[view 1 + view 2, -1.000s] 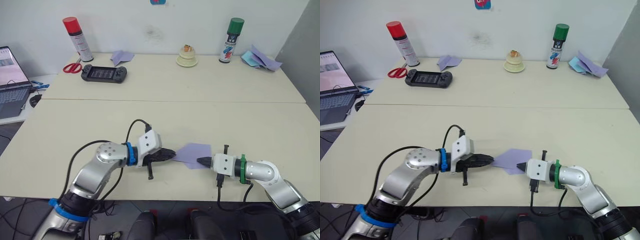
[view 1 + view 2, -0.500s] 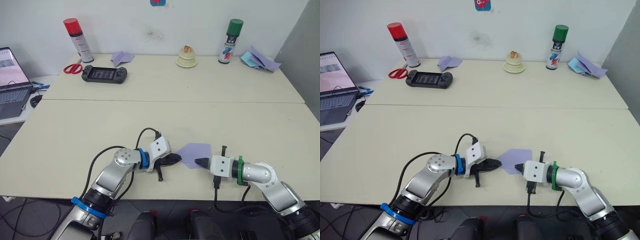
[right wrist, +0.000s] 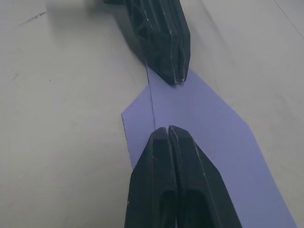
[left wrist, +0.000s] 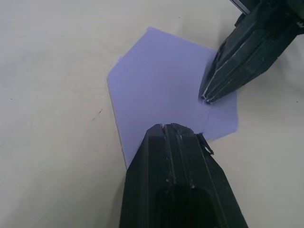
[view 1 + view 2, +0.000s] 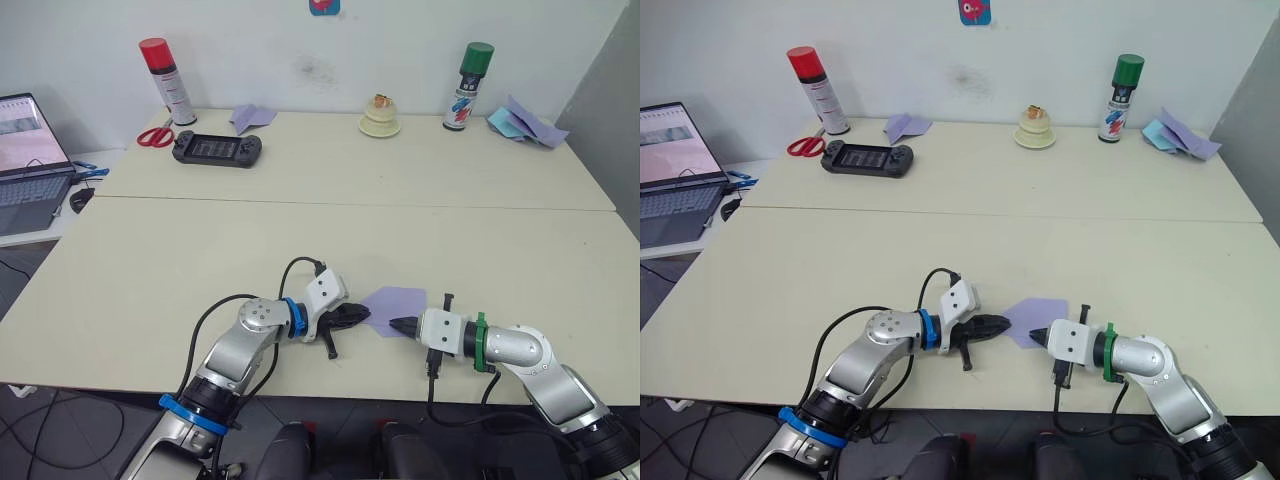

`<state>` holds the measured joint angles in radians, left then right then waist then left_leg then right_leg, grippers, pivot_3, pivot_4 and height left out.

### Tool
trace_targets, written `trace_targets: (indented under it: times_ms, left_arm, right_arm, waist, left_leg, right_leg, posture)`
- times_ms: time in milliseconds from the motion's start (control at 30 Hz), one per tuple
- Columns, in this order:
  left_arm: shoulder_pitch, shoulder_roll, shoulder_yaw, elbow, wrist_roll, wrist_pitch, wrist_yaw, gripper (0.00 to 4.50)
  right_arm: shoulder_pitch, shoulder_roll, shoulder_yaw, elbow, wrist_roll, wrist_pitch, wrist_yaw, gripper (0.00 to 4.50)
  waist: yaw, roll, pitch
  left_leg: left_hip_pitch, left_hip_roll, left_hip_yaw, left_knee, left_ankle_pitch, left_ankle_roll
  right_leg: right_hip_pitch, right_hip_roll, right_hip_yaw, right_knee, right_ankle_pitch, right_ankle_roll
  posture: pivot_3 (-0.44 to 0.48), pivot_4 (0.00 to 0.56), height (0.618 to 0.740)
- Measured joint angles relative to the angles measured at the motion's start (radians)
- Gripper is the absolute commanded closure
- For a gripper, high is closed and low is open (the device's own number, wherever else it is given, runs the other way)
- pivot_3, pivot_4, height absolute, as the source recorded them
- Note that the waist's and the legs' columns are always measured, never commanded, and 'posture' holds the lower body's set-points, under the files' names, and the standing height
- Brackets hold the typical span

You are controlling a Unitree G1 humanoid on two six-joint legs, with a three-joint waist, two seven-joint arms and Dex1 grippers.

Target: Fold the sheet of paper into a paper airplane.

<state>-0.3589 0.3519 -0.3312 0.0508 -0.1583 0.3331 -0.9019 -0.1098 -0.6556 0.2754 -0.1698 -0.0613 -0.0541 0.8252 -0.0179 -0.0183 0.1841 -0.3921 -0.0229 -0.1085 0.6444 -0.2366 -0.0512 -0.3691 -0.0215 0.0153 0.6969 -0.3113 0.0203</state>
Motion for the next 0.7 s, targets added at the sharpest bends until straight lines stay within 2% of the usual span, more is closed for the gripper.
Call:
trace_targets:
  times_ms: [200, 300, 533, 700]
  left_arm:
    - [-0.007, 0.014, -0.017, -0.001, 0.022, -0.014, -0.002, 4.5]
    - [-0.002, 0.025, -0.038, -0.006, 0.043, -0.041, -0.006, 4.5]
    - [0.003, 0.038, -0.054, -0.001, 0.07, -0.096, -0.006, 4.5]
    - [-0.004, 0.037, -0.059, 0.019, 0.087, -0.13, -0.014, 4.5]
  right_arm:
    - [-0.007, 0.044, -0.013, 0.004, 0.029, 0.057, -0.002, 4.46]
    - [-0.002, 0.067, -0.091, -0.031, 0.146, 0.211, -0.006, 3.88]
    - [0.012, 0.005, -0.34, -0.126, 0.422, 0.691, -0.031, 1.34]
    - [-0.012, 0.007, -0.363, -0.108, 0.526, 0.929, -0.052, 1.34]
  waist:
    - [0.0, 0.0, -0.001]
    - [0.0, 0.0, -0.001]
    - [0.001, 0.001, -0.002]
    - [0.001, 0.003, -0.005]
  left_leg:
    - [0.0, 0.0, 0.0, 0.0, 0.0, 0.0]
    - [0.0, 0.0, 0.0, 0.0, 0.0, 0.0]
    - [0.0, 0.0, 0.0, -0.001, 0.0, 0.0]
    - [0.0, 0.0, 0.001, -0.001, 0.0, 0.0]
  right_leg:
    - [0.0, 0.0, 0.0, 0.0, 0.0, 0.0]
    - [0.0, 0.0, 0.001, 0.0, 0.001, -0.003]
    - [0.0, 0.0, 0.0, 0.0, 0.002, -0.004]
    - [0.0, 0.0, 0.001, 0.0, 0.0, 0.0]
  posture:
    - [0.0, 0.15, 0.722]
    - [0.0, 0.15, 0.722]
    - [0.0, 0.15, 0.722]
    - [0.0, 0.15, 0.722]
